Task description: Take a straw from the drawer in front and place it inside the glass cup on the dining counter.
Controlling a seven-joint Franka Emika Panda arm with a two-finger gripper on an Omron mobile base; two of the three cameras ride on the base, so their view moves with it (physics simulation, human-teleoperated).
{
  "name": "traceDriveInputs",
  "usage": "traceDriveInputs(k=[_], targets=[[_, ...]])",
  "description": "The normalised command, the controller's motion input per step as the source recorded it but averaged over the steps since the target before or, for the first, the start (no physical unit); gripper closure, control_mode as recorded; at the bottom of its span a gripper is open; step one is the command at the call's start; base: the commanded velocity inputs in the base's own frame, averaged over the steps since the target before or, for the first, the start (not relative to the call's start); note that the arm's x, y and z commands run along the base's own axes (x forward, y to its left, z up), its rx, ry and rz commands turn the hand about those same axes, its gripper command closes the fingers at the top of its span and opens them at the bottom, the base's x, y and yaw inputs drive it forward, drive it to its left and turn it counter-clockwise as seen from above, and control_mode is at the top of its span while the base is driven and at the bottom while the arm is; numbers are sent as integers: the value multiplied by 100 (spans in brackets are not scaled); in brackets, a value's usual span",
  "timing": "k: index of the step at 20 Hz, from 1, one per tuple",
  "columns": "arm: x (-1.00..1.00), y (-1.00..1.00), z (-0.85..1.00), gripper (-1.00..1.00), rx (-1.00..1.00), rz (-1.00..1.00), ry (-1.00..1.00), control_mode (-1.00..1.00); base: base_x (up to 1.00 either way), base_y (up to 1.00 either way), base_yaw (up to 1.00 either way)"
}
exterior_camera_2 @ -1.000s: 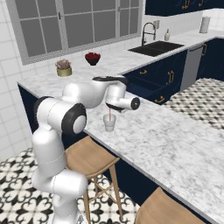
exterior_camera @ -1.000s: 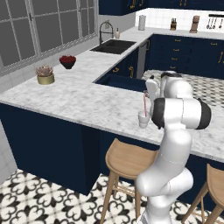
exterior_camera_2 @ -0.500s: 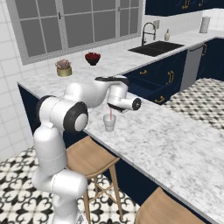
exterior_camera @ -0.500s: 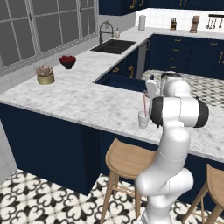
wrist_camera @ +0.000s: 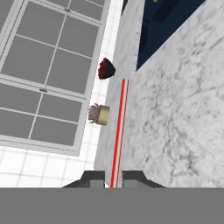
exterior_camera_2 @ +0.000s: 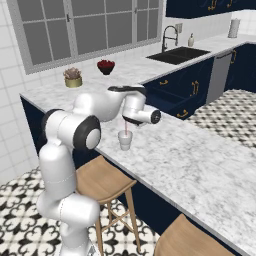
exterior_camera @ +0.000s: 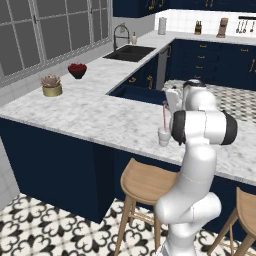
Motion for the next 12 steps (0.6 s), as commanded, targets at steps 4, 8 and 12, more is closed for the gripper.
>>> traceDriveInputs(k=[4, 8, 12], targets=[[23, 9, -2, 100, 0, 0, 0, -100, 0, 0, 0], [39, 0, -37, 100, 0, 3, -2, -100, 0, 0, 0], [40, 0, -43, 100, 0, 2, 0, -100, 0, 0, 0]])
